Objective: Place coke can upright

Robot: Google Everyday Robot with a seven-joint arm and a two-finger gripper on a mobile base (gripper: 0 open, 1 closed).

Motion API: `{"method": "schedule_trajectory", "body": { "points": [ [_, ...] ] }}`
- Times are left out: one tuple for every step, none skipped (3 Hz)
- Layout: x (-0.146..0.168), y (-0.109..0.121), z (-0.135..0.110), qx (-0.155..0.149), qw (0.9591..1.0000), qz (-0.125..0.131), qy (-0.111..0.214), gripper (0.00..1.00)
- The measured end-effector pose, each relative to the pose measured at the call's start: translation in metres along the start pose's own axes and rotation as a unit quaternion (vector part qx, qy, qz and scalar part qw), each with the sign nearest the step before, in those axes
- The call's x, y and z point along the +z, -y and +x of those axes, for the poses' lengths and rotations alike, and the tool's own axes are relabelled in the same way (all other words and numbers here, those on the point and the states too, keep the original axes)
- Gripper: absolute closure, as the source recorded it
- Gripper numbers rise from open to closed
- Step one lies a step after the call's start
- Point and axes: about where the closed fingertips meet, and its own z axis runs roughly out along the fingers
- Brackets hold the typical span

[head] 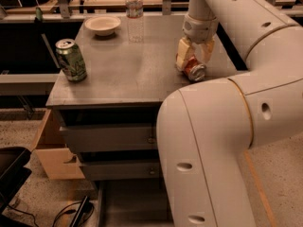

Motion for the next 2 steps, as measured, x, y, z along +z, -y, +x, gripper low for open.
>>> {"method": "schedule_trajectory", "body": {
  "points": [
    [0.0038, 0.0022, -0.0088, 0.001, 0.9999, 0.003, 0.014, 0.62],
    [0.0073, 0.0035, -0.0163, 0.000, 0.9997, 0.006, 0.025, 0.87]
  ]
}}
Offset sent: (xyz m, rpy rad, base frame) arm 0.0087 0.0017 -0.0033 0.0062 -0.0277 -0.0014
